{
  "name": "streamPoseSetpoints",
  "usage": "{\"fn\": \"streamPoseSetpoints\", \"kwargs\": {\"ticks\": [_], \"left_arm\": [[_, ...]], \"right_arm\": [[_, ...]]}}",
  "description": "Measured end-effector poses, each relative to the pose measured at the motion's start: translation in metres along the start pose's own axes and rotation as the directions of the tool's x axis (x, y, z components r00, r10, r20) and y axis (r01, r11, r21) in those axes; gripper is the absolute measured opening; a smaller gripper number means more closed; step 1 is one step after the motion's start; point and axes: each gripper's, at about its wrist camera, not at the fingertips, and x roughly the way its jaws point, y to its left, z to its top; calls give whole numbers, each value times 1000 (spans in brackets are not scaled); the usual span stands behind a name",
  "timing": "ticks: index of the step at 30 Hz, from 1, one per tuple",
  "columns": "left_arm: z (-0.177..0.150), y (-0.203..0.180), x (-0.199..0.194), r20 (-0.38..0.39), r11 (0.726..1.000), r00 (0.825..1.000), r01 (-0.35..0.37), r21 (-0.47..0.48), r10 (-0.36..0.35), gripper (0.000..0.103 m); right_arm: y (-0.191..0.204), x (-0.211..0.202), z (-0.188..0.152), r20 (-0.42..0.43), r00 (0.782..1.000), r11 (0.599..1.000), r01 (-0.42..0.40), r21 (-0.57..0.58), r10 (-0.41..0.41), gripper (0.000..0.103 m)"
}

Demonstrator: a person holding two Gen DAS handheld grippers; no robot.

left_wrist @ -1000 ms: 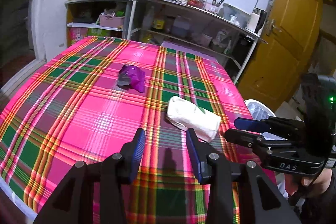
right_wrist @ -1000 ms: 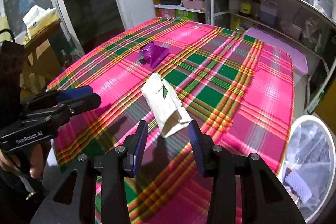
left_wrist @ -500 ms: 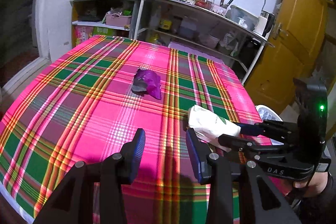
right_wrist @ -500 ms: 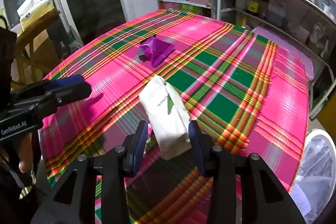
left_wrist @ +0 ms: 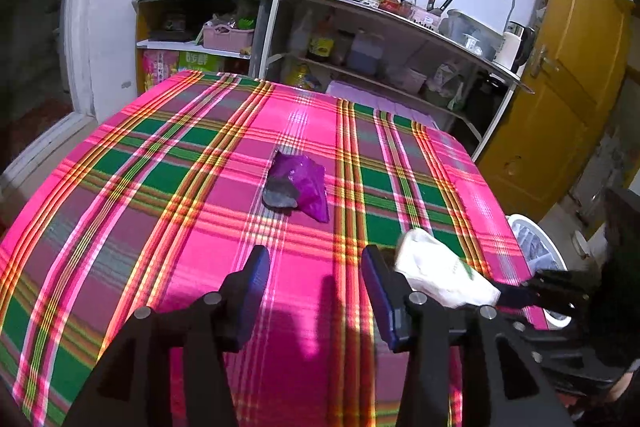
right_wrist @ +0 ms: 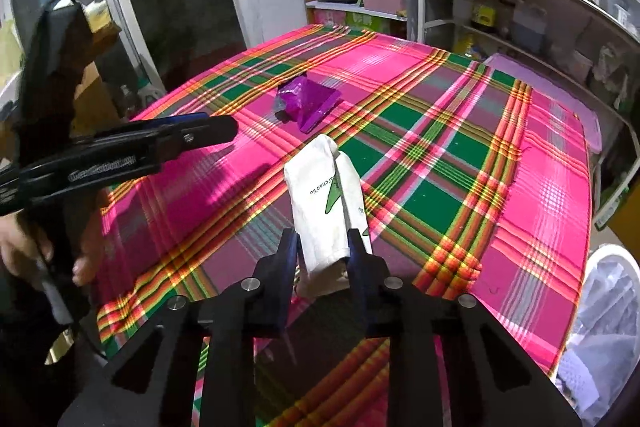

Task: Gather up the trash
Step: 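Grasp the white tissue with the right gripper while the left grasps the purple wrapper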

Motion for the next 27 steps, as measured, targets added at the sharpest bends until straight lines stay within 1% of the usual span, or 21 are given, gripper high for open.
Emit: {"fn": "streamPoseSetpoints", "kwargs": {"ticks": [4, 6, 7, 12, 14, 23, 25, 27], "left_arm": [[13, 5, 14, -4, 1000, 1000, -9, -2, 9, 48], [20, 6, 23, -10, 1000, 1000, -13, 7, 13, 53], [25, 8, 28, -14, 1000, 1000, -19, 10, 19, 53], [42, 11, 53, -39, 999, 999, -23, 25, 24, 54], [48, 12, 66, -59, 1000, 998, -13, 28, 15, 54], [59, 12, 101, -119, 999, 992, -35, 32, 39, 54], [58, 10, 106, -125, 998, 991, -40, 43, 45, 46], [56, 7, 107, -121, 997, 991, -46, 60, 53, 43]], "right_arm": [[-8, -8, -2, 13, 1000, 999, -2, 37, 2, 25], [-11, -12, -4, 20, 1000, 999, 3, 51, -4, 25], [-13, -13, -4, 22, 1000, 998, 5, 56, -6, 25], [-24, -17, -7, 23, 1000, 997, 11, 83, -13, 25], [-27, -18, -7, 23, 1000, 996, 15, 91, -17, 25], [-38, -23, -11, 37, 999, 993, 22, 119, -27, 25], [-41, -25, -13, 39, 999, 991, 26, 130, -31, 25], [-45, -27, -15, 41, 999, 990, 29, 141, -35, 25]]}}
